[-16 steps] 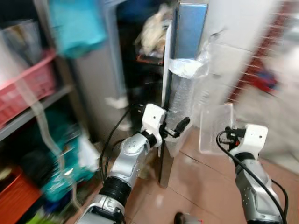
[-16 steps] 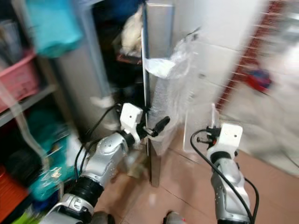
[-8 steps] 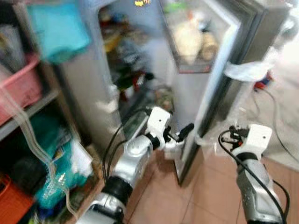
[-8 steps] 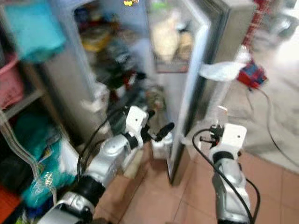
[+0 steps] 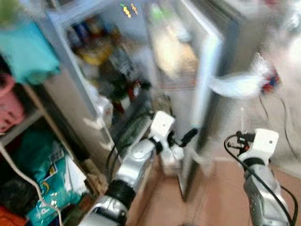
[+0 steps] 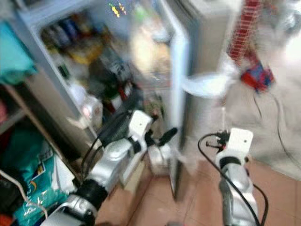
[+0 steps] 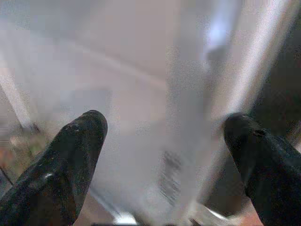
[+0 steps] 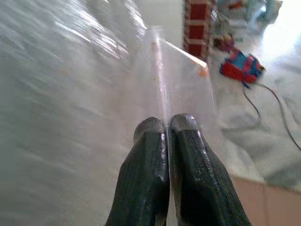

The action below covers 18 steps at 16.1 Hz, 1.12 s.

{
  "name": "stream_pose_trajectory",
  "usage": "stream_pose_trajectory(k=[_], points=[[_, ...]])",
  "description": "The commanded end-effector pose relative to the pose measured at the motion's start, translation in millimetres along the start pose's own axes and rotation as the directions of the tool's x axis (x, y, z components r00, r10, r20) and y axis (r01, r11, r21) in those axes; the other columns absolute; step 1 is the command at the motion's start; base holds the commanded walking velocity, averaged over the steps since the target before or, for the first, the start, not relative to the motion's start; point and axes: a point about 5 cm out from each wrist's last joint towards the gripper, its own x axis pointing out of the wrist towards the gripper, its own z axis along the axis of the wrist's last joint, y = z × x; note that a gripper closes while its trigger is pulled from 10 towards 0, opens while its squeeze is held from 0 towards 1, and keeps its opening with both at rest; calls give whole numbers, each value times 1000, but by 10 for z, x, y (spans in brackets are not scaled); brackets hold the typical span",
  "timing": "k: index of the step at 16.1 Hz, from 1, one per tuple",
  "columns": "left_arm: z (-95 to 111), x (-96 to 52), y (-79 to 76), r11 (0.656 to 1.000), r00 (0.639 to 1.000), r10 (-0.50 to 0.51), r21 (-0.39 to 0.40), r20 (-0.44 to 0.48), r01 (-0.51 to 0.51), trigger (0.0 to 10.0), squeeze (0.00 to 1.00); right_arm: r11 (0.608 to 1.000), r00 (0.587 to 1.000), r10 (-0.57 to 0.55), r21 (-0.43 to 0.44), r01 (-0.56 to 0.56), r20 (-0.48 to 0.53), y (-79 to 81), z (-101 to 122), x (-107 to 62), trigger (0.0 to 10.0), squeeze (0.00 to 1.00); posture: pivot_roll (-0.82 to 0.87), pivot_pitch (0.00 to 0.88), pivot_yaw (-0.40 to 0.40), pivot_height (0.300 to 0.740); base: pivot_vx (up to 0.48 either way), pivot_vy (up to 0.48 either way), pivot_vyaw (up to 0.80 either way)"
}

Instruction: Restocking fridge

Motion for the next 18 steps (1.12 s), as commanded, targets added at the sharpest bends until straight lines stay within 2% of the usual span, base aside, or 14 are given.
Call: stream_pose_trajectory(k=[1, 4, 13, 18], points=[[-33, -19, -7, 1000, 1000, 3, 2, -8, -3, 10000, 0, 999, 999, 40, 11, -40, 22, 127, 46, 25, 10000, 0, -58, 1, 32, 740, 401, 0, 0], [-32, -13, -18, 1000, 1000, -1, 6, -8, 1, 10000, 0, 999, 999, 36, 15, -36, 24, 124, 49, 28, 10000, 0, -57, 1, 33, 740, 406, 0, -515], [-20, 26, -42, 1000, 1000, -15, 26, -10, 15, 10000, 0, 1000, 999, 4, 6, -5, 42, 117, 76, 17, 10000, 0, -65, 0, 40, 740, 410, 0, -800], [-15, 52, -56, 999, 1000, -16, 37, -13, 17, 10000, 0, 999, 998, -36, -24, 37, 56, 97, 87, -5, 10000, 0, -67, 0, 42, 740, 393, 0, 0]])
